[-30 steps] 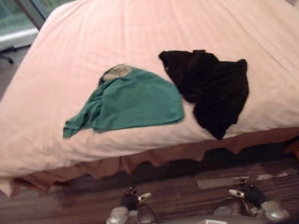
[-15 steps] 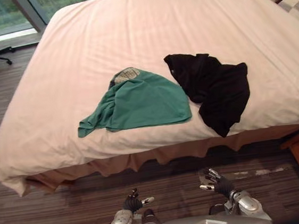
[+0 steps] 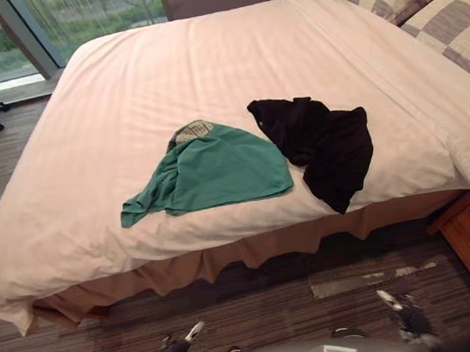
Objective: Tidy the bed and pick cloth on bed and put in laundry
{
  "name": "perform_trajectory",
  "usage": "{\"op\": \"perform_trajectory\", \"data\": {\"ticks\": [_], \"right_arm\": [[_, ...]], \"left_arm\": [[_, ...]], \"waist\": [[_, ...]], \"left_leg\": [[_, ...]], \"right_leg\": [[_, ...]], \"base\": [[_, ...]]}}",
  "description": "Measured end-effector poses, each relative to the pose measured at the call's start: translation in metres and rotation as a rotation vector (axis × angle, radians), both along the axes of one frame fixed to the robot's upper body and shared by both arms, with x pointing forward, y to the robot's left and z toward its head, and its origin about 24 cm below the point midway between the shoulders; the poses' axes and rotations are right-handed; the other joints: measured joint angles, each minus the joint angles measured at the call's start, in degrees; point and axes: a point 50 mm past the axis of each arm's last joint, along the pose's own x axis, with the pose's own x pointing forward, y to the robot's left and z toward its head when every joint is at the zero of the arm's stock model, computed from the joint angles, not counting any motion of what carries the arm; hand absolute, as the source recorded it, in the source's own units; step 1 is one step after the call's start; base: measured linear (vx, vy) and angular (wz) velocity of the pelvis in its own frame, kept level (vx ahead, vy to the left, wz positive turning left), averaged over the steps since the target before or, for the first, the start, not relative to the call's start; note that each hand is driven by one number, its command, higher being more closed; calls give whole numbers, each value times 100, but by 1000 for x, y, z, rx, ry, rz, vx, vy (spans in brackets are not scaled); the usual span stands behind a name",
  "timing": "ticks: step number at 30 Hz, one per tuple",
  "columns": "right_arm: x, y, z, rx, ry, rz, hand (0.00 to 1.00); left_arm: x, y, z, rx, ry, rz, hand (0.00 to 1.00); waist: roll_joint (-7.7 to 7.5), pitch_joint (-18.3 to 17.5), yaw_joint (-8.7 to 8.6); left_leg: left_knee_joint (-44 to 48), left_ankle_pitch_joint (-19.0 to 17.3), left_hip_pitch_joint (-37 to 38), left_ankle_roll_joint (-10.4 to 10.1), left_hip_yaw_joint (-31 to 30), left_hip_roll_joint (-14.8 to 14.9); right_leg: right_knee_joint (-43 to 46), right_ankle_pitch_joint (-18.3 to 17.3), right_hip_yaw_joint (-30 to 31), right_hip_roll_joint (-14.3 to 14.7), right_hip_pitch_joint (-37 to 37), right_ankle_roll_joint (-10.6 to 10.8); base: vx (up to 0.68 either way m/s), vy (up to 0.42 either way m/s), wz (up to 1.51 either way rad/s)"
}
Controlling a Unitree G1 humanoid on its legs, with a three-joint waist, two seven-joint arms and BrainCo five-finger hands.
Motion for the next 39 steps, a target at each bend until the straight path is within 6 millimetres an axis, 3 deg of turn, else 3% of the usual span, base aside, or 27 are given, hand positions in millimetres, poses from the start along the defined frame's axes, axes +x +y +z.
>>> {"op": "perform_trajectory", "data": {"ticks": [2,3,5,7,9,10,11,17,21,24,26,29,34,39], "right_arm": [[-4,-39,25,-114,-102,-127,0],[-5,-48,32,-146,-126,-153,0],[-10,-80,61,-273,-221,-219,0],[-13,-97,81,-353,-282,-236,0],[-11,-107,97,-421,-329,-204,0],[-10,-107,100,-429,-336,-192,0],[-3,-109,110,-476,-364,-130,0],[42,-124,162,-673,-423,142,0],[68,-117,172,-729,-395,312,0],[84,-108,175,-749,-398,403,0],[100,-97,176,-750,-396,485,0],[114,-83,165,-703,-355,574,0],[129,-61,164,-687,-353,678,0],[143,-36,168,-670,-399,748,0]], "left_arm": [[2,26,11,70,-58,113,0],[5,34,16,94,-84,132,0],[16,72,40,202,-190,195,0],[19,104,63,307,-256,225,0],[29,142,100,454,-361,226,0],[31,146,106,475,-378,220,0],[43,161,132,562,-462,169,0],[78,186,205,779,-670,-20,0],[111,171,229,835,-764,-197,0],[131,153,229,817,-784,-332,0],[147,134,228,813,-790,-459,0],[163,110,217,801,-765,-582,0],[179,77,209,839,-722,-779,0],[184,62,202,934,-616,-888,0]], "waist": [[34,-39,22],[34,-41,31],[12,-132,35],[-34,-264,41],[-135,-457,54],[-162,-461,51],[-277,-468,58],[-362,-582,70],[-335,-573,57],[-255,-553,41],[-115,-489,-11],[-8,-489,-78],[-3,-480,-141],[-194,-329,-137]], "left_leg": [[0,-58,4,-16,122,2],[0,-73,4,-24,129,3],[2,-152,16,-38,172,3],[33,-112,25,-63,189,1],[68,-116,25,-62,269,-8],[80,-117,26,-61,271,-7],[109,-119,73,-57,276,-6],[311,-380,133,8,239,-32],[443,-395,78,22,101,-61],[528,-408,60,36,105,-55],[617,-416,-3,29,111,-24],[687,-416,-70,29,112,2],[718,-420,-66,23,160,23],[720,-502,-151,14,295,12]], "right_leg": [[-8,-13,79,5,-53,10],[-16,-20,82,7,-52,13],[-30,-73,91,10,-41,13],[-6,-46,98,10,-43,19],[-11,-57,96,9,-7,1],[-11,-57,92,8,8,1],[-10,-56,88,7,95,0],[1,-55,101,-42,254,-3],[106,-102,123,-114,253,-84],[151,-118,196,-125,250,-112],[185,-120,299,-116,200,-115],[226,-120,332,-109,143,-115],[324,-119,434,-103,54,-114],[323,-113,731,-89,-169,-110]], "base": [[62,27,-17],[88,16,-9],[145,15,-5],[206,17,-2],[225,18,5],[185,11,16],[122,4,13],[127,16,8],[60,-16,13],[12,-46,0],[-16,-52,-3],[-21,-57,-4],[-21,-34,-9],[-51,-4,-16]]}}
